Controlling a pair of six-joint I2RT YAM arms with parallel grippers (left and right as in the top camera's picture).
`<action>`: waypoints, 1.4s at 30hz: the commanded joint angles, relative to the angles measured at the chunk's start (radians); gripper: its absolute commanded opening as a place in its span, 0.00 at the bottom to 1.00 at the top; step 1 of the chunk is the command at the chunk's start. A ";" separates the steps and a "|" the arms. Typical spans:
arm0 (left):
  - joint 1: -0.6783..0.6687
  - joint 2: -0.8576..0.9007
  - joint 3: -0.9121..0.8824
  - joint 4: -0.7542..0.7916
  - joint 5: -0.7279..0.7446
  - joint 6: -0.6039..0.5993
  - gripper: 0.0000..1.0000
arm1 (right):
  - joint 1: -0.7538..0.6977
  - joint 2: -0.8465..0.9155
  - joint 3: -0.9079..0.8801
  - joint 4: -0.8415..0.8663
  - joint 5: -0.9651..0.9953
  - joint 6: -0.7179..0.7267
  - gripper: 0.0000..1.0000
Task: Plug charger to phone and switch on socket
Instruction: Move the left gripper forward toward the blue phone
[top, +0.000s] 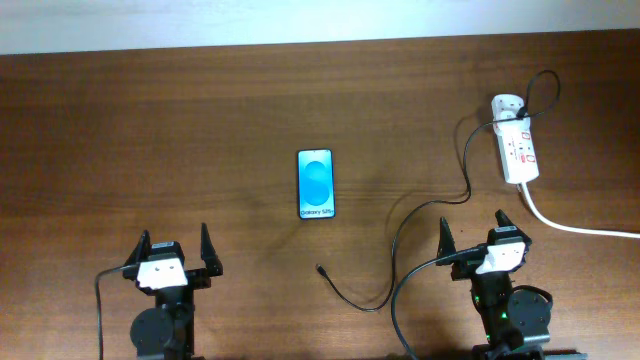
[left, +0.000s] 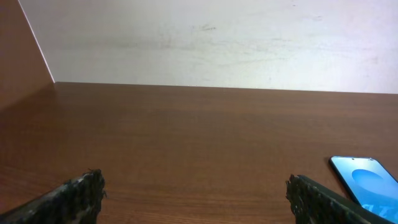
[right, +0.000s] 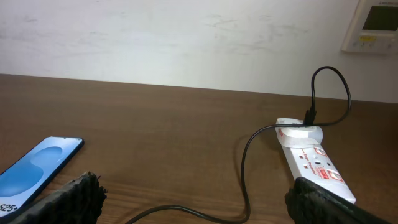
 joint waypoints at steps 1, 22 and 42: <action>0.003 -0.006 -0.001 -0.009 0.011 0.019 0.99 | -0.002 -0.008 -0.005 -0.005 0.004 0.004 0.98; 0.003 -0.006 -0.001 -0.009 0.011 0.019 0.99 | -0.002 -0.008 -0.005 -0.005 0.004 0.004 0.98; 0.003 0.065 0.267 0.590 0.388 0.019 0.99 | -0.002 -0.008 -0.005 -0.005 0.004 0.004 0.98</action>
